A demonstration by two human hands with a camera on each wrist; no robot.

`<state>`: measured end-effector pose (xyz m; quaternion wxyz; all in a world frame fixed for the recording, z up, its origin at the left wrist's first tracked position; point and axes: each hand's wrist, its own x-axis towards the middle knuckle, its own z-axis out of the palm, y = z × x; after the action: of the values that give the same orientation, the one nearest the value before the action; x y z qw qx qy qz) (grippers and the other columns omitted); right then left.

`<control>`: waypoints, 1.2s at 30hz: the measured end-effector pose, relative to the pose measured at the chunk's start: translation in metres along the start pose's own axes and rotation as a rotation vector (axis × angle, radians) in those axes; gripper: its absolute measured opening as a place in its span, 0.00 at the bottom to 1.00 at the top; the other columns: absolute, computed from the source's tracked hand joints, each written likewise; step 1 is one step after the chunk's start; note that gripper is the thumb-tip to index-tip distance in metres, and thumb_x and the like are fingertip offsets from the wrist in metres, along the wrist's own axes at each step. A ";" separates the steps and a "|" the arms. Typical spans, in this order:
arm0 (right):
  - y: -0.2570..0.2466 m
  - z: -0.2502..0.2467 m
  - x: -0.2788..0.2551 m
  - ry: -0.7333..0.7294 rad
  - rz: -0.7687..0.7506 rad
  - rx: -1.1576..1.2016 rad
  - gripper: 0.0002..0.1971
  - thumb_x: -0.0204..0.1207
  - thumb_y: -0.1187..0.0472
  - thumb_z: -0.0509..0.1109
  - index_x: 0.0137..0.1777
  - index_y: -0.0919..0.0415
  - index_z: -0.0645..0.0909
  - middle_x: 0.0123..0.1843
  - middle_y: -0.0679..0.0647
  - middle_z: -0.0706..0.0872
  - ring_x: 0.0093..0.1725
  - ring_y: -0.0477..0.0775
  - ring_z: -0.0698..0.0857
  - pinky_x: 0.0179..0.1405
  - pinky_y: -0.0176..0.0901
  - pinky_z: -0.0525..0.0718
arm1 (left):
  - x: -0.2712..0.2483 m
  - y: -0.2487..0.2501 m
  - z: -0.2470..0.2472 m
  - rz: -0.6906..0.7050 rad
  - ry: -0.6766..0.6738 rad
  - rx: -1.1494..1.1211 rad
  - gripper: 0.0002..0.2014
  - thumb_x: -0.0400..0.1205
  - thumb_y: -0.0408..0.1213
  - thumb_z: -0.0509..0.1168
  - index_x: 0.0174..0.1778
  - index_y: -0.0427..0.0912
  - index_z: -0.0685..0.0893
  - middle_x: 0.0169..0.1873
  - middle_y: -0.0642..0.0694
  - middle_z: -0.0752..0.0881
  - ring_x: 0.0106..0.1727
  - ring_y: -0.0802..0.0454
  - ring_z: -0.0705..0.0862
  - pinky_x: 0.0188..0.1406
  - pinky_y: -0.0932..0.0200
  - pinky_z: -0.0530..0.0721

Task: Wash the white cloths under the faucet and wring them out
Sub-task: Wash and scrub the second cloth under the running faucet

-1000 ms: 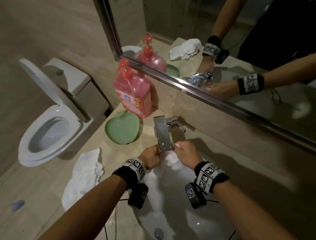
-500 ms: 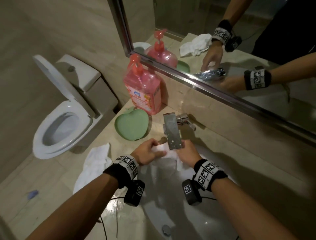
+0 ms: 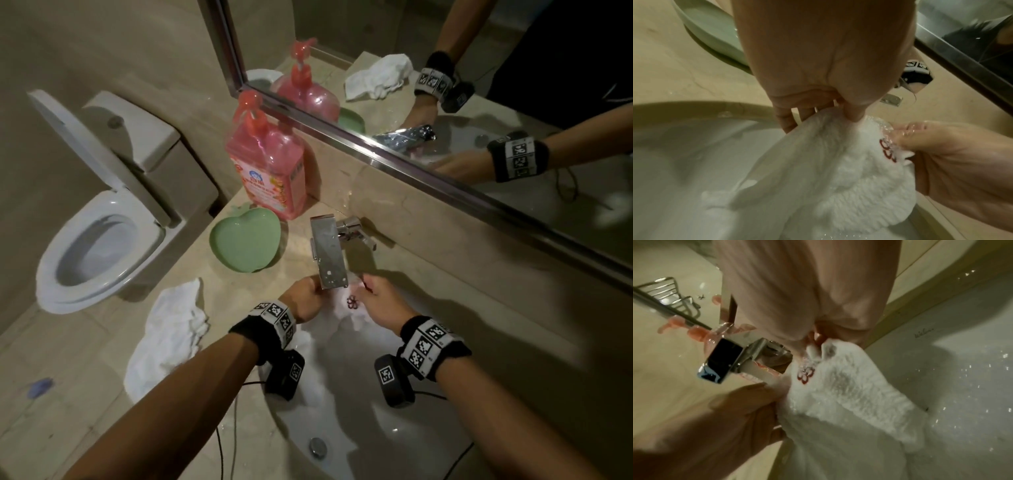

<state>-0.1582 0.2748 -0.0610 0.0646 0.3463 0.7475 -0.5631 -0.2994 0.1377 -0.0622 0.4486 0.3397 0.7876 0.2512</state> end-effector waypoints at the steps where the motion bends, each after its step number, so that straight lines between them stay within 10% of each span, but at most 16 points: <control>1: 0.000 0.000 0.000 0.013 -0.017 -0.020 0.13 0.88 0.57 0.65 0.49 0.67 0.84 0.45 0.64 0.90 0.43 0.56 0.86 0.49 0.58 0.84 | 0.002 0.002 0.001 0.000 0.020 -0.001 0.15 0.85 0.38 0.61 0.66 0.48 0.85 0.65 0.44 0.86 0.65 0.45 0.83 0.69 0.48 0.80; 4: 0.003 0.001 0.001 0.059 0.000 -0.001 0.18 0.84 0.50 0.70 0.43 0.66 0.84 0.35 0.57 0.89 0.35 0.49 0.85 0.42 0.53 0.83 | 0.001 0.004 -0.003 0.023 0.061 -0.020 0.15 0.86 0.35 0.61 0.66 0.47 0.86 0.63 0.44 0.87 0.65 0.45 0.84 0.67 0.50 0.80; 9: -0.012 0.019 0.007 -0.152 -0.014 0.219 0.16 0.76 0.62 0.80 0.63 0.53 0.84 0.53 0.47 0.93 0.53 0.45 0.91 0.51 0.46 0.89 | -0.012 -0.009 -0.023 0.056 -0.015 -0.030 0.13 0.88 0.35 0.60 0.64 0.43 0.86 0.60 0.44 0.88 0.62 0.47 0.84 0.66 0.54 0.80; 14: -0.028 0.042 0.011 -0.224 -0.094 0.267 0.10 0.77 0.61 0.79 0.47 0.40 0.91 0.45 0.44 0.94 0.44 0.37 0.91 0.39 0.31 0.87 | -0.021 -0.018 -0.034 0.019 0.049 -0.078 0.08 0.83 0.49 0.65 0.43 0.50 0.79 0.43 0.46 0.86 0.45 0.51 0.82 0.52 0.52 0.81; 16: -0.026 0.040 0.013 -0.162 -0.036 0.228 0.10 0.80 0.55 0.77 0.45 0.35 0.91 0.43 0.41 0.94 0.46 0.41 0.92 0.43 0.42 0.90 | -0.022 -0.023 -0.035 -0.007 0.074 -0.050 0.09 0.84 0.47 0.67 0.42 0.53 0.74 0.39 0.50 0.82 0.41 0.52 0.79 0.47 0.50 0.81; 19: -0.015 0.027 0.019 -0.064 0.058 0.206 0.06 0.82 0.56 0.73 0.48 0.43 0.91 0.46 0.49 0.94 0.51 0.56 0.91 0.57 0.60 0.89 | -0.020 -0.029 -0.028 -0.003 0.001 0.097 0.02 0.85 0.42 0.64 0.51 0.50 0.80 0.44 0.48 0.83 0.46 0.47 0.79 0.51 0.51 0.79; 22: -0.007 0.011 0.015 -0.008 0.055 0.142 0.06 0.86 0.54 0.68 0.51 0.44 0.86 0.47 0.53 0.92 0.43 0.55 0.88 0.44 0.56 0.85 | -0.013 -0.023 -0.017 -0.040 0.003 0.141 0.15 0.88 0.38 0.58 0.68 0.42 0.81 0.60 0.40 0.86 0.55 0.47 0.82 0.58 0.58 0.78; 26: -0.001 -0.001 0.005 -0.065 0.027 0.089 0.13 0.78 0.46 0.76 0.57 0.50 0.82 0.53 0.49 0.90 0.51 0.49 0.88 0.49 0.45 0.87 | 0.000 0.000 -0.005 0.040 0.002 -0.011 0.12 0.87 0.34 0.62 0.63 0.42 0.87 0.58 0.42 0.89 0.59 0.43 0.86 0.63 0.50 0.83; 30: 0.006 0.000 0.001 -0.028 -0.026 -0.112 0.09 0.81 0.46 0.74 0.49 0.51 0.84 0.45 0.46 0.89 0.44 0.49 0.89 0.30 0.28 0.77 | 0.008 0.015 -0.001 0.130 -0.004 -0.053 0.05 0.84 0.38 0.66 0.47 0.52 0.87 0.48 0.46 0.88 0.49 0.45 0.86 0.57 0.46 0.86; 36: 0.005 -0.012 0.003 0.001 0.092 0.306 0.14 0.84 0.44 0.69 0.64 0.48 0.84 0.58 0.54 0.91 0.59 0.59 0.90 0.63 0.59 0.88 | 0.004 -0.009 0.003 0.051 0.003 -0.182 0.10 0.81 0.35 0.67 0.43 0.59 0.85 0.48 0.43 0.90 0.46 0.50 0.85 0.55 0.46 0.86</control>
<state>-0.1536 0.2875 -0.0622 0.0362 0.3862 0.6364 -0.6667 -0.3011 0.1354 -0.0718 0.4696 0.3174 0.7533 0.3335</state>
